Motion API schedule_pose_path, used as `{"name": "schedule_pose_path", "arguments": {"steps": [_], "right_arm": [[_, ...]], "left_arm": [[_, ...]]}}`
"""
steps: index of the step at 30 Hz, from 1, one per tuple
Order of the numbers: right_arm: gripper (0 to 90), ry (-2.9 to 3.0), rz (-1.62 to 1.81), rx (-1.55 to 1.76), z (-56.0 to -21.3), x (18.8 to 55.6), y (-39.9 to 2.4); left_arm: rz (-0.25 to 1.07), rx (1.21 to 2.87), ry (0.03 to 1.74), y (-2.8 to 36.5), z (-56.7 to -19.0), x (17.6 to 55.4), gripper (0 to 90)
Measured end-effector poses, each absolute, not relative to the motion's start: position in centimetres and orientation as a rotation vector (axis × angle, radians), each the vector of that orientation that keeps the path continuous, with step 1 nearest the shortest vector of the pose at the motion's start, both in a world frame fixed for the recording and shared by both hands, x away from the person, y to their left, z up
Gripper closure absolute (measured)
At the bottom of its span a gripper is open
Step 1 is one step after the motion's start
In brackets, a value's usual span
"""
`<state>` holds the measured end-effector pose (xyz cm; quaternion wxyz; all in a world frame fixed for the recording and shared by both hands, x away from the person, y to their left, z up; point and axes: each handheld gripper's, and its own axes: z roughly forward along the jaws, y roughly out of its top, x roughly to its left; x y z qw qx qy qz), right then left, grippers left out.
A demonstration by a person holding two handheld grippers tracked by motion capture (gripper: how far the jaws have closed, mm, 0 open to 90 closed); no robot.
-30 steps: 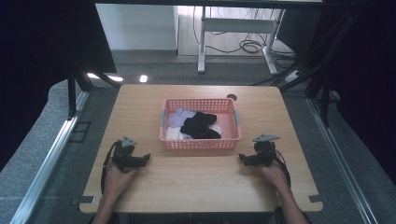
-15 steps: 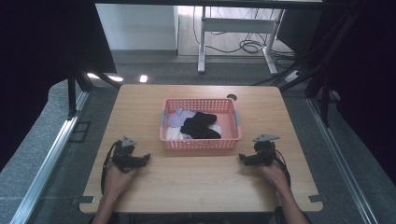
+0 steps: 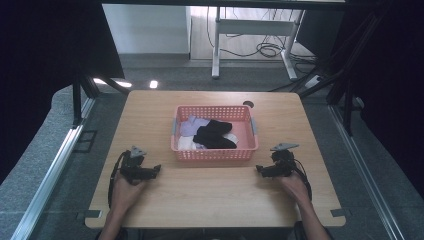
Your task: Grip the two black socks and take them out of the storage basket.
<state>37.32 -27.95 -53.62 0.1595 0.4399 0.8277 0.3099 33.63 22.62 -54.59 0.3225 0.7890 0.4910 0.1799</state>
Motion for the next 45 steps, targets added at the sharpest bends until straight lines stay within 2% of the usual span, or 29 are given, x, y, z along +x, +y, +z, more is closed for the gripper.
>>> {"name": "schedule_pose_path", "arguments": {"steps": [25, 45], "right_arm": [[8.6, 2.441, 0.875, 1.219, -49.2, 37.5, -27.4], [13.4, 2.555, 0.823, 1.188, -42.7, 39.4, -27.2]], "left_arm": [[0.473, 2.077, 1.286, 22.6, -54.6, 33.6, 12.4], [0.474, 2.075, 1.285, 22.6, -54.6, 33.6, 12.4]]}}
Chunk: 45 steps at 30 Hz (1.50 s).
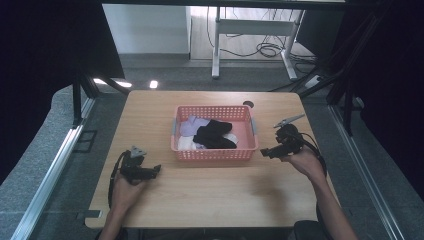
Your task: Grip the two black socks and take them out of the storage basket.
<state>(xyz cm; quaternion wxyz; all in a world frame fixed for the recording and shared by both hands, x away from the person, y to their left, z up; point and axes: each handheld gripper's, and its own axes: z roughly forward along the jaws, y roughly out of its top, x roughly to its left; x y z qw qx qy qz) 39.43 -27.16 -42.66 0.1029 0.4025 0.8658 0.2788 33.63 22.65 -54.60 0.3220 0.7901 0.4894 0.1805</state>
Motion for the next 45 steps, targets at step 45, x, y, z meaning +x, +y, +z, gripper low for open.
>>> {"name": "schedule_pose_path", "arguments": {"steps": [45], "right_arm": [[20.7, 2.856, 0.643, 0.945, -46.2, 50.3, -10.2]], "left_arm": [[0.472, 2.069, 1.286, 22.6, -54.6, 33.7, 12.2]]}}
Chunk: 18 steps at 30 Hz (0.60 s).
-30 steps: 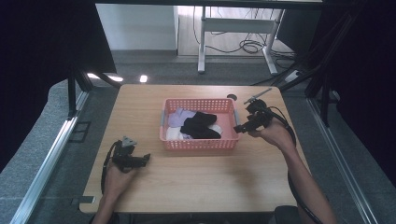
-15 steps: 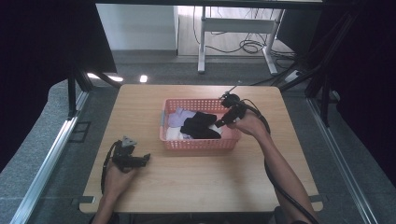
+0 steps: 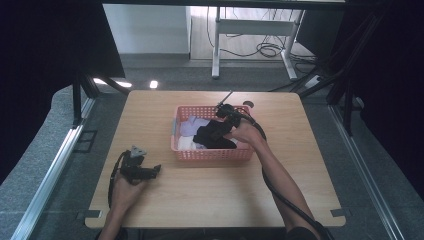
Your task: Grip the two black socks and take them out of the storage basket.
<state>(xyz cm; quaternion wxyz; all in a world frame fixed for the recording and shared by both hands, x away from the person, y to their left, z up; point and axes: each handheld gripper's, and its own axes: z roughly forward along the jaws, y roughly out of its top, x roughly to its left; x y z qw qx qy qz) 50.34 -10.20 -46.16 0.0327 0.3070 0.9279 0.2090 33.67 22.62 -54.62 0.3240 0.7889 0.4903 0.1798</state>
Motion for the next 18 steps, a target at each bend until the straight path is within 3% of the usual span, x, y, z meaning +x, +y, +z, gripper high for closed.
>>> {"name": "schedule_pose_path", "arguments": {"steps": [3, 5, 9, 10, 12, 14, 18], "right_arm": [[20.8, 2.869, 0.59, 0.921, -47.1, 50.6, -9.1], [25.4, 2.879, 0.559, 0.903, -47.8, 50.9, -8.5], [54.1, 2.907, 0.494, 0.876, -48.5, 51.0, -7.6], [54.1, 2.907, 0.494, 0.876, -48.5, 51.0, -7.6], [67.4, 2.907, 0.491, 0.853, -48.0, 50.9, -7.6], [75.0, 2.914, 0.523, 0.846, -47.3, 50.9, -7.9], [81.4, 2.887, 0.552, 0.831, -45.4, 50.8, -8.5]], "left_arm": [[0.472, 2.07, 1.286, 22.6, -54.6, 33.7, 12.2], [0.473, 2.076, 1.284, 22.7, -54.6, 33.7, 12.3], [0.472, 2.076, 1.284, 22.7, -54.6, 33.7, 12.2], [0.472, 2.076, 1.284, 22.7, -54.6, 33.7, 12.2], [0.472, 2.076, 1.284, 22.7, -54.6, 33.7, 12.2], [0.472, 2.071, 1.286, 22.6, -54.6, 33.7, 12.2], [0.472, 2.07, 1.286, 22.6, -54.6, 33.7, 12.2]]}}
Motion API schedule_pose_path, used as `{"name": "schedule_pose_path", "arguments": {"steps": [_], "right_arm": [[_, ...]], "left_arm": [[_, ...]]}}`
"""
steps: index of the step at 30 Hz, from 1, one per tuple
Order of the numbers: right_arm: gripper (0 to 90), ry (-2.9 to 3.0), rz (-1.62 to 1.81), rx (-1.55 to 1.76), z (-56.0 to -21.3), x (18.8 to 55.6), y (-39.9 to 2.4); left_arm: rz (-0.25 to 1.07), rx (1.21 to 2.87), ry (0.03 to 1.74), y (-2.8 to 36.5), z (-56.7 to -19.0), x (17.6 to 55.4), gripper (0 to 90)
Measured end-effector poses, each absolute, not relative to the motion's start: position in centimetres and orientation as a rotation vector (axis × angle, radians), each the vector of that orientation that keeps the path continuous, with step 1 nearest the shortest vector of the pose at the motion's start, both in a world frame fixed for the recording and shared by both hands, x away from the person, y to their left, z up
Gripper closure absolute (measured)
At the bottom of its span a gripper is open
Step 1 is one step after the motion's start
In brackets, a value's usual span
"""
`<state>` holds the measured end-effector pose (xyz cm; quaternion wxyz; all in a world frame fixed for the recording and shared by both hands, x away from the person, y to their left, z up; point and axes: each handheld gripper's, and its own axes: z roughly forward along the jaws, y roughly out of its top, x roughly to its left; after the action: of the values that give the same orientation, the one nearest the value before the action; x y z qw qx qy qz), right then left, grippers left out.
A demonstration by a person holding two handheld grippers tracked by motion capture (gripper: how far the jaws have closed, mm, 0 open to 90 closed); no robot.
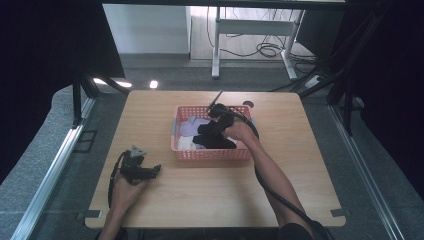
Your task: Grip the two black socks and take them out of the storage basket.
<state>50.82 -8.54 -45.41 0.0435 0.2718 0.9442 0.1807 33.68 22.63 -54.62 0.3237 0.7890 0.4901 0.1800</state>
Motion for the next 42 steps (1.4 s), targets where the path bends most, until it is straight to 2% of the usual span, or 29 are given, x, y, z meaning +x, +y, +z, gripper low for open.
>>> {"name": "schedule_pose_path", "arguments": {"steps": [25, 42], "right_arm": [[83.4, 2.768, 0.71, 0.864, -33.4, 49.9, -12.1], [83.5, 2.666, 0.732, 0.938, -28.1, 48.9, -16.9]], "left_arm": [[0.472, 2.071, 1.286, 22.6, -54.6, 33.7, 12.2], [0.468, 2.074, 1.288, 22.6, -54.6, 33.7, 12.2]]}}
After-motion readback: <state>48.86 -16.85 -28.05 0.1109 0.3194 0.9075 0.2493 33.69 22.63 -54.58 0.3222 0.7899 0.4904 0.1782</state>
